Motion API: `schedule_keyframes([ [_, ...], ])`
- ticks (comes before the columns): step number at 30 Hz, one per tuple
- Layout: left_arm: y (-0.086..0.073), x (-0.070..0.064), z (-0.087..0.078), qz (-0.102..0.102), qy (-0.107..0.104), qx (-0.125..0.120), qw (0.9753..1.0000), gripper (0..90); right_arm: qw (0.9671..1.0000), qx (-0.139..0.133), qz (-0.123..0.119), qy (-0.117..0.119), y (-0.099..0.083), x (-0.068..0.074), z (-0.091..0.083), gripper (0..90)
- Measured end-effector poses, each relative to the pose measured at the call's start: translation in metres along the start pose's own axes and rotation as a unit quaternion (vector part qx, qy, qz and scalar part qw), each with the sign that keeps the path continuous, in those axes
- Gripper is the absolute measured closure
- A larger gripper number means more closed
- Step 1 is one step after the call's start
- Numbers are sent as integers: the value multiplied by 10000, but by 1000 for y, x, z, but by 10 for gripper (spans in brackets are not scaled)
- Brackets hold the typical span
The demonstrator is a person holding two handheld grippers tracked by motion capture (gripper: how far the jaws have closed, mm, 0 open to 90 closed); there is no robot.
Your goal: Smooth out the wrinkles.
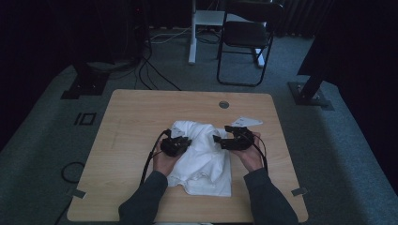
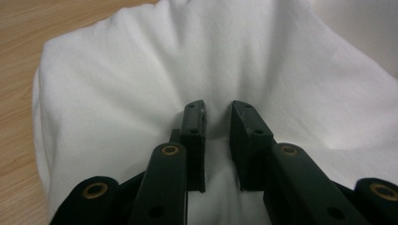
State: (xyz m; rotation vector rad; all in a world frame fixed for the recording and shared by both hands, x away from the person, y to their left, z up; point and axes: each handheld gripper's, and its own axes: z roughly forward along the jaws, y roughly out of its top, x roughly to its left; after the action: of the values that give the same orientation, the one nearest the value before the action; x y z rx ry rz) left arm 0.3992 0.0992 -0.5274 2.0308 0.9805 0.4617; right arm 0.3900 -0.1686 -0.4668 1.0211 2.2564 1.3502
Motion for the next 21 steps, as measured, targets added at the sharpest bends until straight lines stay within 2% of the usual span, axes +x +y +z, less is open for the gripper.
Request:
schedule_keyframes([
  [1,0,0,0,-22,-8,-3,10000,765,10000,75,-7,43,-1,2,4,266],
  [4,0,0,0,-13,3,-9,10000,766,9993,364,-69,-80,-5,3,18,267],
  [8,-1,-1,0,-16,23,-35,10000,766,9976,631,-48,-296,-10,-4,30,382],
  [11,-2,-2,0,-19,48,-52,10000,766,9975,634,-45,-300,-12,-12,30,715],
  [12,-2,-2,0,-29,56,-54,10000,767,9970,665,-56,-385,-12,-16,30,797],
  [13,-3,-2,-1,-62,73,-78,9999,767,9967,675,-54,-459,-12,-18,29,825],
  [15,-4,-3,-1,-52,140,-100,9998,773,9965,590,57,-589,-10,-30,24,843],
  [16,-4,-4,-1,-57,149,-119,9998,776,9954,532,183,-777,-8,-40,20,847],
  [18,-5,-7,-1,-58,244,-133,9996,781,9939,518,457,-860,-7,-54,17,840],
  [19,-5,-7,-1,-58,244,-133,9996,782,9939,518,457,-860,-7,-54,17,840],
  [20,-5,-9,-1,-89,378,-130,9992,782,9922,558,519,-990,-7,-60,17,810],
  [21,-6,-10,-1,-117,434,-151,9989,783,9823,644,413,-1709,-7,-60,16,681],
])
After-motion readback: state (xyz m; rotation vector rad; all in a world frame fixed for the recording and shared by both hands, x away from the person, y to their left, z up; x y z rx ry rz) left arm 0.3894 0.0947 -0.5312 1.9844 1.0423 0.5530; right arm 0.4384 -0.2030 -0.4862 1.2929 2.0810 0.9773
